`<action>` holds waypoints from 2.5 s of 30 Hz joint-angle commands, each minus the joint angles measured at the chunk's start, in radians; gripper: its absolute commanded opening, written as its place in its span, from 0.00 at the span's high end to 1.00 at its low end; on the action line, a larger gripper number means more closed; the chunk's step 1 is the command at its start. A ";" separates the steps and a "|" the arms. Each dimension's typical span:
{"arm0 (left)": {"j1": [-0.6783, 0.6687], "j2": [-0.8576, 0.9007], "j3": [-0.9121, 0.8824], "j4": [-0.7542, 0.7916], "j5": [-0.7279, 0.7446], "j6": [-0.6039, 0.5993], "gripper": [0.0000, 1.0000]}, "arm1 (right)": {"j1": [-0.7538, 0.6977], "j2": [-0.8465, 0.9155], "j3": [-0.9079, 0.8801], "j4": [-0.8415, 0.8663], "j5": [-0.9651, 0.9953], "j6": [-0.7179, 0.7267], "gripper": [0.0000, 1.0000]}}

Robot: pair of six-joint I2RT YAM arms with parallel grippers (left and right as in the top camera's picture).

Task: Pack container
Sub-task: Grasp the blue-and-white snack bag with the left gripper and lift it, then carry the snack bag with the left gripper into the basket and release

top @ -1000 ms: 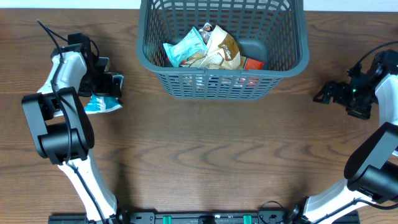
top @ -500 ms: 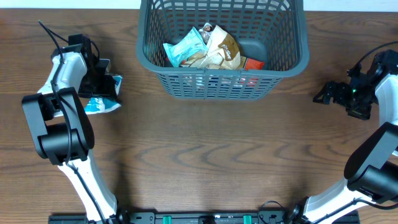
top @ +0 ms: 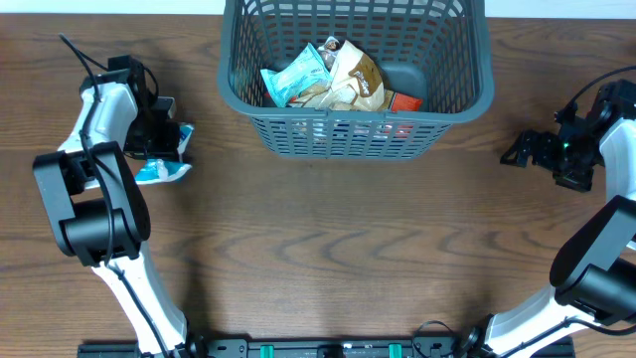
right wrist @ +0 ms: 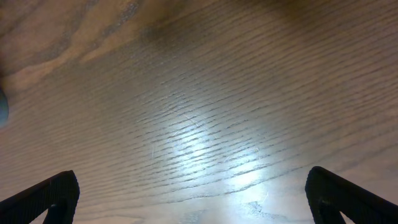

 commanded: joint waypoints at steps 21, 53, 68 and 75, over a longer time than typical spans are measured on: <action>-0.087 -0.715 -0.009 0.167 -0.007 -0.064 0.82 | 0.015 -0.031 -0.003 0.003 0.003 -0.014 0.01; -0.721 -0.521 0.016 0.860 -0.007 0.593 0.79 | 0.015 -0.031 -0.003 0.003 0.002 -0.014 0.01; -0.691 -0.381 0.017 0.862 -0.011 0.591 0.76 | 0.015 -0.031 -0.003 0.002 -0.006 -0.014 0.01; -0.692 -0.381 0.017 0.797 -0.011 0.591 0.60 | 0.015 -0.031 -0.003 0.002 -0.005 -0.014 0.01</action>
